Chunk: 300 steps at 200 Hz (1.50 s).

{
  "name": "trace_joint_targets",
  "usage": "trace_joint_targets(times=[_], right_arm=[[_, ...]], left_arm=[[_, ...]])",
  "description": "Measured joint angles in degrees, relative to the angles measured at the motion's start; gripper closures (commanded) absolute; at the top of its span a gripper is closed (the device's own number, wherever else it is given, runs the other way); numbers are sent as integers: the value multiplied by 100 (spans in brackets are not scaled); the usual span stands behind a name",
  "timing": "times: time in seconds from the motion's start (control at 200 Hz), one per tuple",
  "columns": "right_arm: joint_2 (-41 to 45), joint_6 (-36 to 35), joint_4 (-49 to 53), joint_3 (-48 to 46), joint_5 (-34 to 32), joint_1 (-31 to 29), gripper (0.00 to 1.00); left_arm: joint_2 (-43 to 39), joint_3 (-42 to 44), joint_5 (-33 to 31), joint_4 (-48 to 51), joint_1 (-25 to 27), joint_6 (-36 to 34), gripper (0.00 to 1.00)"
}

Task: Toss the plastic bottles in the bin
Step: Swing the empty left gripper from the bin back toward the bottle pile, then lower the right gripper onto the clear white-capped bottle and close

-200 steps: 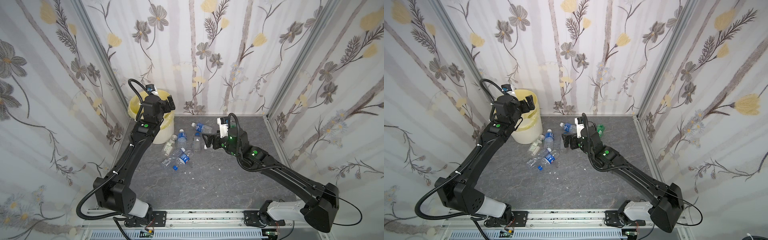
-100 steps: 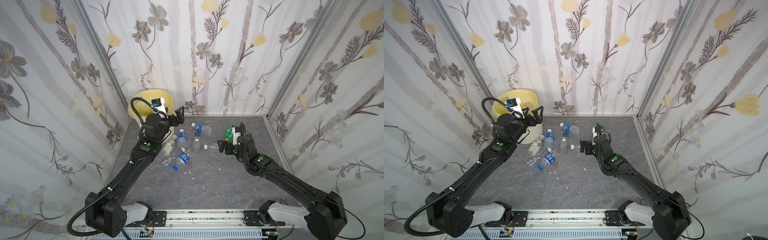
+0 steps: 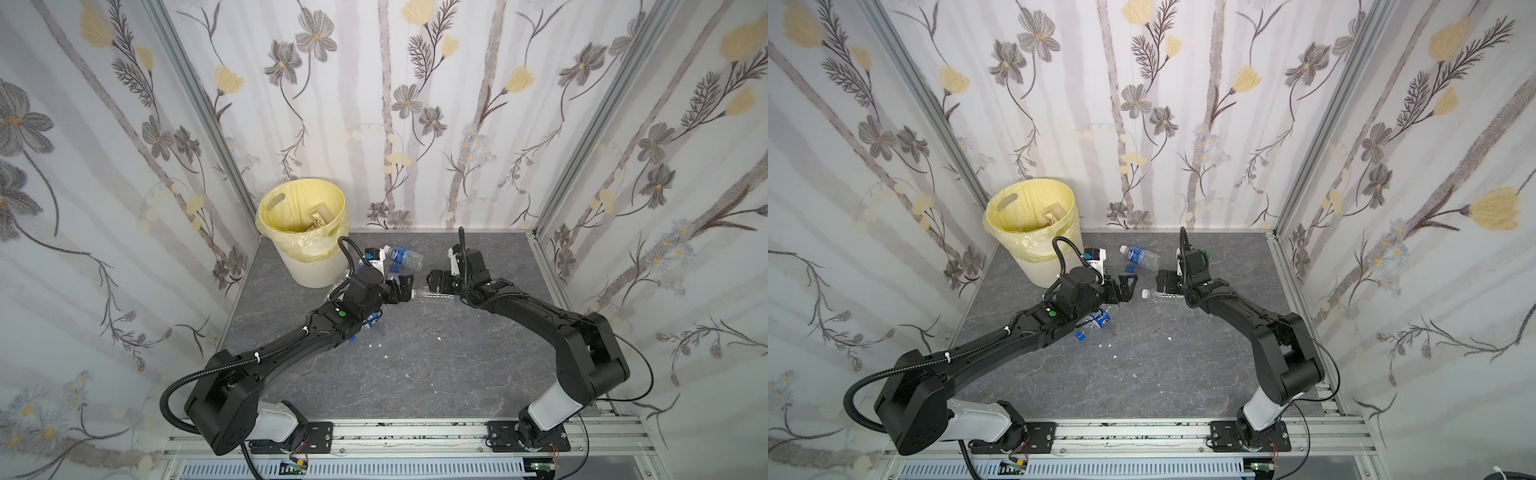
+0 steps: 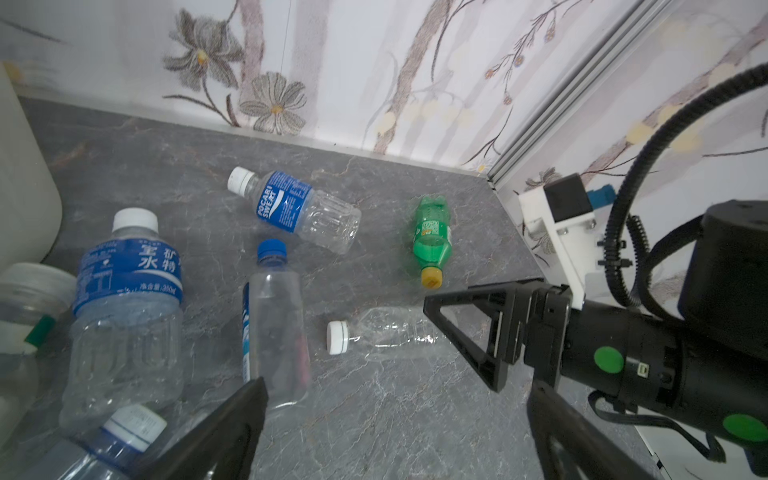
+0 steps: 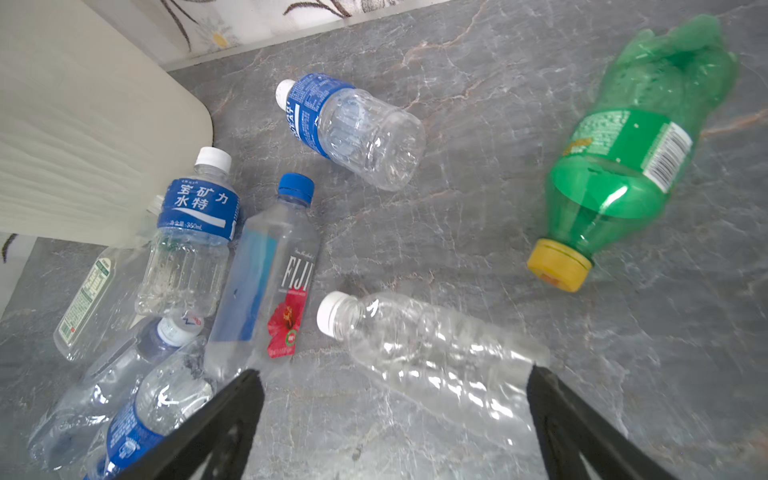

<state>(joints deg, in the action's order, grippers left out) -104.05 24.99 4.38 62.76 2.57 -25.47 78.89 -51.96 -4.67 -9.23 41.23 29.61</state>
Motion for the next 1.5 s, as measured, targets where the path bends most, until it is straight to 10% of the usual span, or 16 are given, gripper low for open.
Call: trace_joint_targets(times=[1.104,1.499], right_arm=[[-321,603,605,223,-634,-1158,0],[-238,146,1034,-149,-911,-881,0]], left_arm=[[-1443,1115,87,885,50,466,0],[-299,608,658,1032,35,623,0]])
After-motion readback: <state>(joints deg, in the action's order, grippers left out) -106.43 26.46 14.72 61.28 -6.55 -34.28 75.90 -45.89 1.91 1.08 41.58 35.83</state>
